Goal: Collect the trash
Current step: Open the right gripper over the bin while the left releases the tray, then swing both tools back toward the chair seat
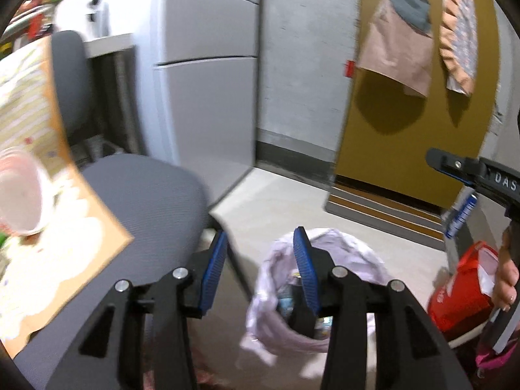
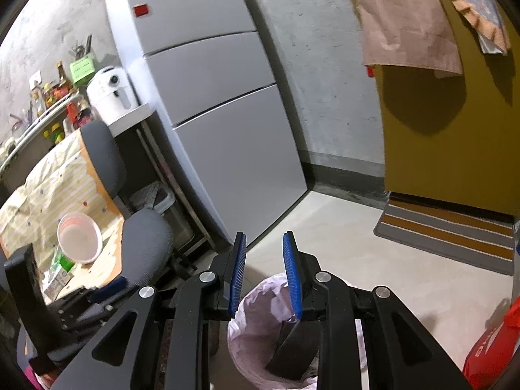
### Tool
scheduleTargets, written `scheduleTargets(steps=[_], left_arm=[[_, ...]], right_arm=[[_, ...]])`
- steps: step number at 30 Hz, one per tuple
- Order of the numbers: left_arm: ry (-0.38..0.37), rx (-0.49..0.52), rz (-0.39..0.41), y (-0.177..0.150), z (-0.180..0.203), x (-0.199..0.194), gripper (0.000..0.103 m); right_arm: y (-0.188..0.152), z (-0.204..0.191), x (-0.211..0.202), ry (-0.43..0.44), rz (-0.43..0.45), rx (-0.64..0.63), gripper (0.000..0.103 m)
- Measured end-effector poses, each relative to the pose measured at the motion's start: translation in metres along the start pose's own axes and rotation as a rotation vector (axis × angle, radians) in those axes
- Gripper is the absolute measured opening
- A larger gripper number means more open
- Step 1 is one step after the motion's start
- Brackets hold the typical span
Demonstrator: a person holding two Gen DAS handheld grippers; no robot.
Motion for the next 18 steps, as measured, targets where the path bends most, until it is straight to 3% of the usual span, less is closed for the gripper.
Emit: scheduleTargets(steps=[3,6,11,18], left_arm=[[0.082,-0.025,0.02,0.004,-0.032,-0.024,0.045],[0.168,-0.056,0.038,0.007,-0.063,-0.048,0.05],[0.309,-0.102,0.055,0.009,-0.117,-0.091,0.058],[0.511,-0.134,0.06,0.002,-0.19,-0.149,0.069]], right_arm=[[-0.006,-0.019,0.006,0.012,-0.053,-0.036,0.037],[-0.011,-0.044,0.012,0.054,-0.085,-0.068,0.038],[-0.02,-0.106,0.02,0.185,-0.126,-0.139,0.038],[-0.037,-0.212,0.028,0.399,-0.175,-0.265,0.05]])
Point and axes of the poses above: each gripper's, at about its wrist camera, not at the fingertips, and x roughly the way its jaws point, z to its right, y to its top, the point moved 5 cm from there along x, roughly the way its jaws point, and after that the axes turned 15 degrees about z, right-handed, at the moved point
